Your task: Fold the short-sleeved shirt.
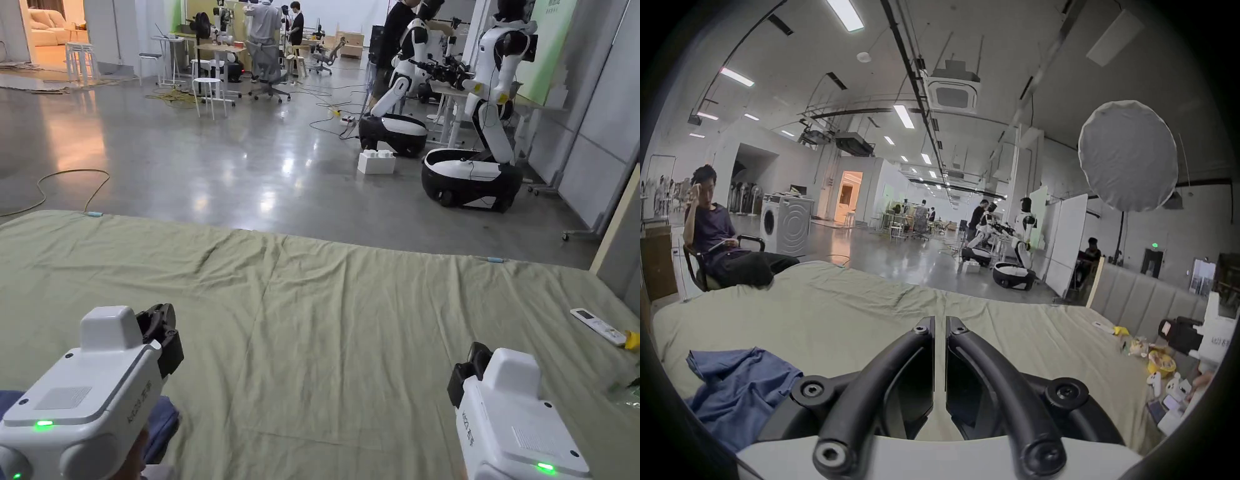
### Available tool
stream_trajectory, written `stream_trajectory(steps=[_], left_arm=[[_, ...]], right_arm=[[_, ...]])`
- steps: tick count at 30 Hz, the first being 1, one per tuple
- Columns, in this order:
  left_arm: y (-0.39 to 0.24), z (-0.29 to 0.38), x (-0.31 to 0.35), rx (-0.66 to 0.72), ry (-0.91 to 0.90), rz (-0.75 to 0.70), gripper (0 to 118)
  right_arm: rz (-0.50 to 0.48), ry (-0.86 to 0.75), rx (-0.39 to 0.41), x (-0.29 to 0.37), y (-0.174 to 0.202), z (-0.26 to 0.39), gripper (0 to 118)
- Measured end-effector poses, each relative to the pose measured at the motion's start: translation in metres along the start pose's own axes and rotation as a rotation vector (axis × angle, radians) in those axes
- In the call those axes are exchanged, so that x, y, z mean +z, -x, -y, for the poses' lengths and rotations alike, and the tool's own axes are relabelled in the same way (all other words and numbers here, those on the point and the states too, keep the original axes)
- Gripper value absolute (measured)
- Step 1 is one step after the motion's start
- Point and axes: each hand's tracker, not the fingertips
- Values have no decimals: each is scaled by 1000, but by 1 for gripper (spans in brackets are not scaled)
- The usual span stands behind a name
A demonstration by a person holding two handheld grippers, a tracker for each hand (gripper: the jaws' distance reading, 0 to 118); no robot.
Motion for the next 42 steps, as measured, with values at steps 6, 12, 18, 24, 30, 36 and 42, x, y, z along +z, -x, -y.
stream_trajectory(steps=[6, 12, 18, 24, 30, 36, 42], left_arm=[[48, -2, 17, -143, 146, -20, 6], [131, 8, 36, -69, 440, -92, 6], [169, 26, 30, 29, 757, -145, 7], [249, 86, -6, 44, 932, -195, 98], [266, 151, -30, 21, 1068, -188, 98], [211, 134, -4, -147, 1019, -227, 74], [209, 135, -2, -228, 939, -246, 10]], right_arm=[[-31, 12, 31, 1, 5, -4, 1], [-114, 71, 46, 0, 25, 3, 1], [-188, 114, 91, -4, 54, 21, 1], [-252, 160, 146, 0, 76, 38, 1], [-273, 192, 173, 1, 84, 50, 1], [-288, 202, 213, 3, 84, 56, 1], [-281, 206, 233, 4, 81, 59, 1]])
